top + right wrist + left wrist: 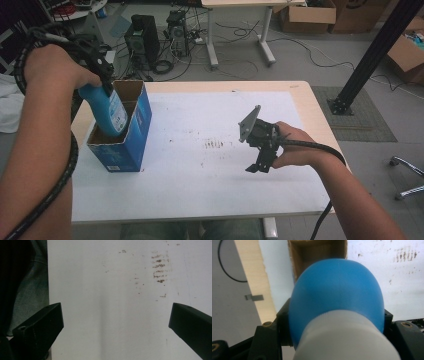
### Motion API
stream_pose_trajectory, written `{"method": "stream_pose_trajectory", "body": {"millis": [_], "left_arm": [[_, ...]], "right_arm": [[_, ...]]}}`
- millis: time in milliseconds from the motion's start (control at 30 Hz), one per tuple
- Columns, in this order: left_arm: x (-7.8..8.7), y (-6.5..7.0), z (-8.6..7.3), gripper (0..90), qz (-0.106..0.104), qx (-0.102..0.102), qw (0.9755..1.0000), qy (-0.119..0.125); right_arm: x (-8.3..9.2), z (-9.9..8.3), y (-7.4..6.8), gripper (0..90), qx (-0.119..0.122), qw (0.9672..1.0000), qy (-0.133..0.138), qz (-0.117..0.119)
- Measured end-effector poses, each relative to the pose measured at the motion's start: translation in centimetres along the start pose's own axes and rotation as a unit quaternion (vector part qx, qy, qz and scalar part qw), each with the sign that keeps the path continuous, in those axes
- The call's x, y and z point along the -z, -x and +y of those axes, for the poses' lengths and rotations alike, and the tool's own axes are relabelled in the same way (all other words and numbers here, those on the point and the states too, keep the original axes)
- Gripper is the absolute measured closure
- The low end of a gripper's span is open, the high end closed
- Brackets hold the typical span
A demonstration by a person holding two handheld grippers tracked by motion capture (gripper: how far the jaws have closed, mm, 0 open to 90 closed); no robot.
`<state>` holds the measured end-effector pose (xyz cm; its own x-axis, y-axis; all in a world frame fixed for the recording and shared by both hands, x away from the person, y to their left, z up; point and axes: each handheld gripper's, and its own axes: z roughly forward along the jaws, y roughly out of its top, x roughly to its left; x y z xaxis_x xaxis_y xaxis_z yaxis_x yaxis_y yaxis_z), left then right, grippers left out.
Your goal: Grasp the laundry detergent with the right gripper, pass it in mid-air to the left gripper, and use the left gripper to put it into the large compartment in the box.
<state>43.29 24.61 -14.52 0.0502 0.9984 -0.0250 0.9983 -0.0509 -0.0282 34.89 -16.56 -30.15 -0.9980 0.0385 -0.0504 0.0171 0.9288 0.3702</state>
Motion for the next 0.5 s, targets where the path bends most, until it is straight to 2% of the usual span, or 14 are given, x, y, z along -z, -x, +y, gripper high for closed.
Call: {"method": "stream_pose_trajectory", "body": {"millis": [100,133,167,233,300,367,400,500], "left_arm": [[-1.0,0.0,0.2,38.4,-0.001,-0.002,1.0,-0.004],[-1.9,-0.1,0.3,38.4,-0.002,0.001,1.0,-0.007],[-1.9,-0.1,0.3,38.4,-0.002,0.001,1.0,-0.007],[-3.3,-0.2,0.5,38.4,0.003,-0.002,0.9999,-0.01],[-3.8,-0.3,0.5,38.4,0.003,0.0,0.9999,-0.01],[-5.1,-0.4,0.7,38.4,0.006,-0.003,0.9999,-0.012],[-5.1,-0.4,0.7,38.4,0.006,-0.003,0.9999,-0.012],[-6.7,-0.3,0.8,38.4,0.008,-0.005,0.9998,-0.016]], "right_arm": [[0.0,-0.1,-0.1,0.0,0.0,1.0,0.0,0.001],[0.0,-0.2,-0.2,0.0,-0.002,1.0,0.0,0.001],[0.1,-0.3,-0.2,0.0,-0.001,1.0,0.0,0.0],[0.1,-0.4,-0.2,0.0,-0.002,1.0,-0.001,-0.002],[0.1,-0.4,-0.2,0.0,-0.002,1.0,0.001,-0.003],[0.0,-0.4,-0.2,0.0,-0.003,1.0,0.002,-0.001],[0.0,-0.4,-0.2,0.0,-0.003,1.0,0.002,-0.001],[-0.2,-0.4,-0.3,0.0,-0.001,1.0,0.001,0.0]]}}
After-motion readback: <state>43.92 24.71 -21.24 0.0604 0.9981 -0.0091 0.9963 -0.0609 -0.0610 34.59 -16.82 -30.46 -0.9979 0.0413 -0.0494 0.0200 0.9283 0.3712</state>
